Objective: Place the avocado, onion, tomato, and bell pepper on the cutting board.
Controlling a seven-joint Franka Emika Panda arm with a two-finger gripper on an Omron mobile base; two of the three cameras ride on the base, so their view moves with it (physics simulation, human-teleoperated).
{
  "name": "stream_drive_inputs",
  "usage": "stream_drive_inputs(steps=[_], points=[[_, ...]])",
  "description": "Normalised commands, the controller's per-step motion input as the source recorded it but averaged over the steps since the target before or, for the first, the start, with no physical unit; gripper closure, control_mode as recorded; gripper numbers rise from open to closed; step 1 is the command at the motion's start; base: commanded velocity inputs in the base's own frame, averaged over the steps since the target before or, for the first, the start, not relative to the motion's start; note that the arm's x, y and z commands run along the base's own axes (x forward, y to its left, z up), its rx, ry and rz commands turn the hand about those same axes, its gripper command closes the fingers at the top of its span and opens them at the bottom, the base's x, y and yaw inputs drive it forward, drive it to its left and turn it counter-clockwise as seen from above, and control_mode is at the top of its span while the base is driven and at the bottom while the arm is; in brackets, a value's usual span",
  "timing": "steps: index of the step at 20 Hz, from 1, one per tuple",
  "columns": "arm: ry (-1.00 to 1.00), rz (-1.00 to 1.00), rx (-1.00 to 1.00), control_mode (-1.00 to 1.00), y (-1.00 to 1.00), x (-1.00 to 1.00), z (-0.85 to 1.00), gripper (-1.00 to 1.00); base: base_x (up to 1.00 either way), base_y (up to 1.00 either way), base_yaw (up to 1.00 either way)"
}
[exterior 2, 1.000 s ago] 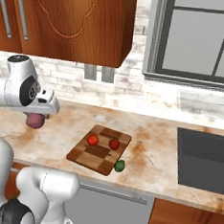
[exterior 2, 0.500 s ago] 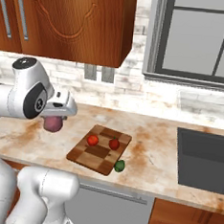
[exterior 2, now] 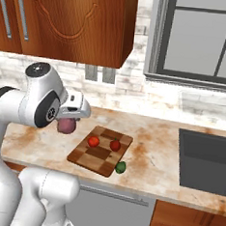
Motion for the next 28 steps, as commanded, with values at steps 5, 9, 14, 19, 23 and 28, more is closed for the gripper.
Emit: stream_drive_inputs(steps=[5, 9, 14, 19, 23, 28], points=[[-0.01, 0.01, 0.00, -1.00, -0.24, 0.03, -0.14, 1.00, 0.00, 0.00, 0.00], [0.00, 0.02, 0.02, -1.00, -0.22, 0.05, -0.34, 1.00, 0.00, 0.00, 0.00], [0.03, 0.03, 0.08, -1.00, -0.22, 0.02, -0.47, 1.00, 0.00, 0.00, 0.00], [0.00, 0.00, 0.08, -1.00, -0.02, 0.00, -0.28, 1.00, 0.00, 0.00, 0.00], [0.01, 0.00, 0.01, -1.00, 0.00, 0.08, -0.21, 1.00, 0.00, 0.00, 0.00], [0.05, -0.01, 0.00, -1.00, 0.00, 0.16, -0.10, 1.00, 0.00, 0.00, 0.00]])
